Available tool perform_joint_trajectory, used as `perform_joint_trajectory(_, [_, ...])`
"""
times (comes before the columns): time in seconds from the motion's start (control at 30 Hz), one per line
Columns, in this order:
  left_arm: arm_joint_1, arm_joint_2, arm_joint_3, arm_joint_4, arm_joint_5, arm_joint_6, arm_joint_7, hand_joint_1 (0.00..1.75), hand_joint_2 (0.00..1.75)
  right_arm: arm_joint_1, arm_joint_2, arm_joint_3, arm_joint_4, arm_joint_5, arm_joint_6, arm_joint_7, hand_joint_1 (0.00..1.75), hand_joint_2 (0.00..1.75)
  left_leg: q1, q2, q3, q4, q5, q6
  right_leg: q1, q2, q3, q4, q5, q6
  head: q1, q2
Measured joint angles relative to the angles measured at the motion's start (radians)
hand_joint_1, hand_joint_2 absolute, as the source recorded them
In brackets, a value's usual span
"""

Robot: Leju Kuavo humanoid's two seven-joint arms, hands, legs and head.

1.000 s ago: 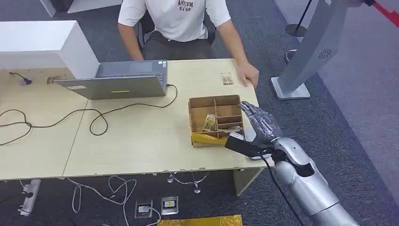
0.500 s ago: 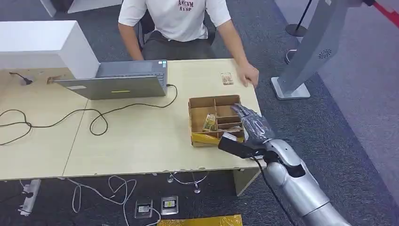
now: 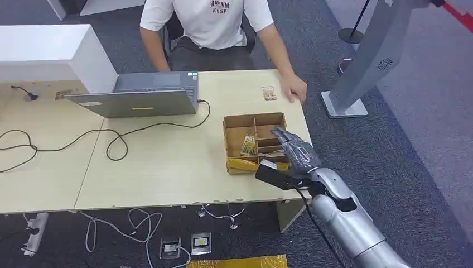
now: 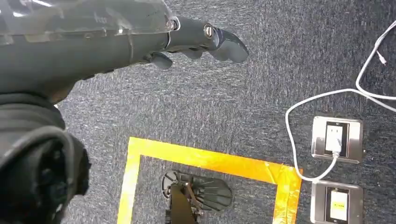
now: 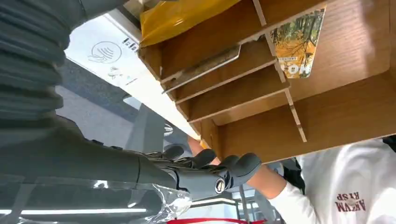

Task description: Pass the card to the sensor for recognition and then transmit it.

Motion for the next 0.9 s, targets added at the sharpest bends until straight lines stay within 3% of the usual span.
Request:
perform_joint_trajectory(0.27, [0.0,0.0,0.0,0.0,0.0,-0.002,0.0,0.0,0.0,0.0,0.0,0.009,0.018,0.001,-0.004,0.001,0.02,1.75,0.0,0.0,0.0,0.0,0.0,0.0,0.0,0.0,0.0,0.0,0.0,0.0,0.0,0.0])
perform_joint_trajectory(0.3, [0.0,0.0,0.0,0.0,0.0,-0.002,0.0,0.0,0.0,0.0,0.0,0.01,0.019,0.001,-0.004,0.001,1.12,1.75,0.0,0.0,0.0,0.0,0.0,0.0,0.0,0.0,0.0,0.0,0.0,0.0,0.0,0.0])
perform_joint_trajectory(0.33, [0.0,0.0,0.0,0.0,0.0,-0.002,0.0,0.0,0.0,0.0,0.0,0.01,0.021,0.001,-0.004,0.002,1.5,1.75,0.0,0.0,0.0,0.0,0.0,0.0,0.0,0.0,0.0,0.0,0.0,0.0,0.0,0.0])
perform_joint_trajectory(0.37, [0.0,0.0,0.0,0.0,-0.001,-0.002,0.0,0.0,0.0,0.0,0.0,0.011,0.022,0.0,-0.003,0.004,1.5,1.75,0.0,0.0,0.0,0.0,0.0,0.0,0.0,0.0,0.0,0.0,0.0,0.0,0.0,0.0])
perform_joint_trajectory(0.43, [0.0,0.001,0.0,0.0,-0.002,-0.004,0.0,0.0,0.0,0.0,0.0,0.011,0.023,-0.002,0.003,0.014,1.75,1.75,0.0,0.0,0.0,0.0,0.0,0.0,0.0,0.0,0.0,0.0,0.0,0.0,0.0,0.0])
perform_joint_trajectory(0.9, [0.0,0.006,0.0,0.0,-0.005,-0.006,0.0,0.0,0.0,-0.024,-0.004,0.009,0.023,-0.01,0.052,0.02,1.75,1.75,0.0,0.0,0.001,0.0,0.0,0.0,0.0,0.0,0.0,0.0,0.0,0.0,0.0,0.0])
